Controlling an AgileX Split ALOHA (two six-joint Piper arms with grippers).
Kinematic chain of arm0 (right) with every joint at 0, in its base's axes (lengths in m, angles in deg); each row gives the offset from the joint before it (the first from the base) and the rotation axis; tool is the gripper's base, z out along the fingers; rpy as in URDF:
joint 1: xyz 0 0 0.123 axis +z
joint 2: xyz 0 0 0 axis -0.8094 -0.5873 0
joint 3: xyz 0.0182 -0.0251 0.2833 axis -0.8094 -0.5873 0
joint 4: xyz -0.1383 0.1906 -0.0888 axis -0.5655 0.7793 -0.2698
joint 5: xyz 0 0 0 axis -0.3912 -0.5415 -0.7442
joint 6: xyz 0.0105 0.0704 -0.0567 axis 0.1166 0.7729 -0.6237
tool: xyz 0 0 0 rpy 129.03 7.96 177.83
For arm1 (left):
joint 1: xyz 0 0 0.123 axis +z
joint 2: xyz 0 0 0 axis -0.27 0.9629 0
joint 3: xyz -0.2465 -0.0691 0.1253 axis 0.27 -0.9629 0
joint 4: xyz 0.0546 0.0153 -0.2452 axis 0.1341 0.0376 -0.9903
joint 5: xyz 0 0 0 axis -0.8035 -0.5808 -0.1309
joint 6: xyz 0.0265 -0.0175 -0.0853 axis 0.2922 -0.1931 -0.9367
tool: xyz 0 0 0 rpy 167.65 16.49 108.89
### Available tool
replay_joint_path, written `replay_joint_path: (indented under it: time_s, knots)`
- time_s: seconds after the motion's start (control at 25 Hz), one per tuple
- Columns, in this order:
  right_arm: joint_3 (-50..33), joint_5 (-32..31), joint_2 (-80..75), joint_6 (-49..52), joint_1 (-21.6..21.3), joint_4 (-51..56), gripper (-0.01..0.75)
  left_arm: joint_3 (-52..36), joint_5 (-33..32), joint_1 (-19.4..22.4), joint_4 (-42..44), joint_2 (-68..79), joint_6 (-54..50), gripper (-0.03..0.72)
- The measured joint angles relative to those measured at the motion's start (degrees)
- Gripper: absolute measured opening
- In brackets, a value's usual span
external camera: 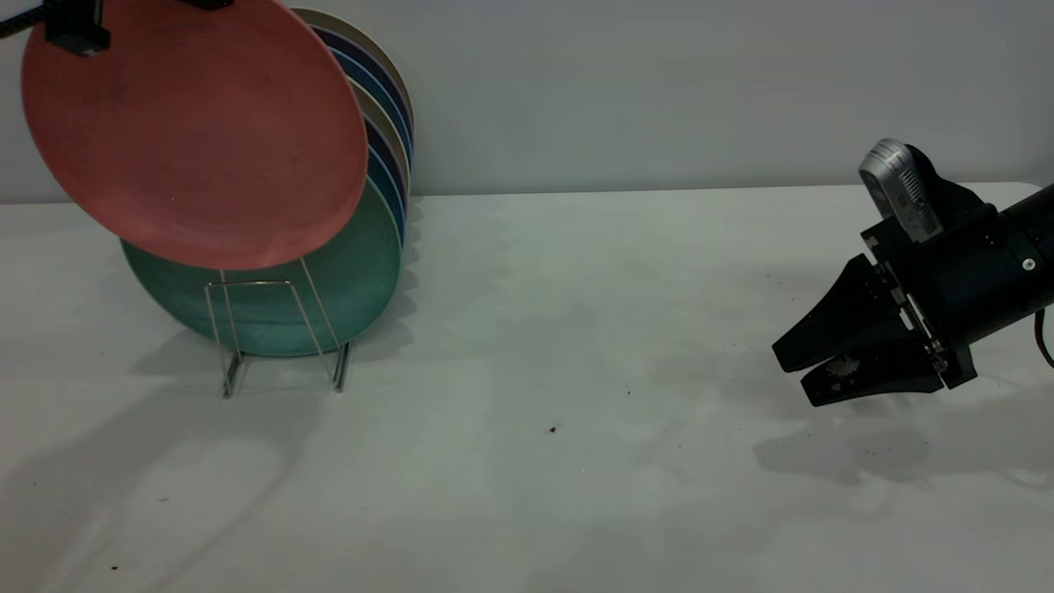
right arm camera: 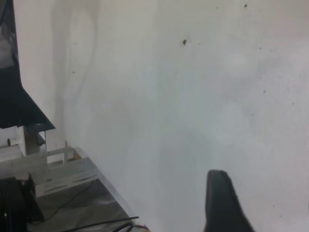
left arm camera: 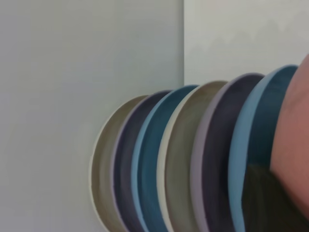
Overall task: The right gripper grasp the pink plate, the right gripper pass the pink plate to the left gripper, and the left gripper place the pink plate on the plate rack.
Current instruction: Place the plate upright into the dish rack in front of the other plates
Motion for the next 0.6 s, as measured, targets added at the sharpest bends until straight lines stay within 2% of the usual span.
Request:
replay_joint_path:
  time_s: [0.28, 0.6]
  knots:
    - [0.0, 0.26, 0.0, 0.0, 0.0, -0.83, 0.442, 0.0, -1.32, 0.0, -0.05, 2.91, 0.0, 0.041]
    - [0.0, 0.4, 0.0, 0.0, 0.0, -1.01, 0.442, 0.0, 0.23, 0.0, 0.01, 5.0, 0.0, 0.041]
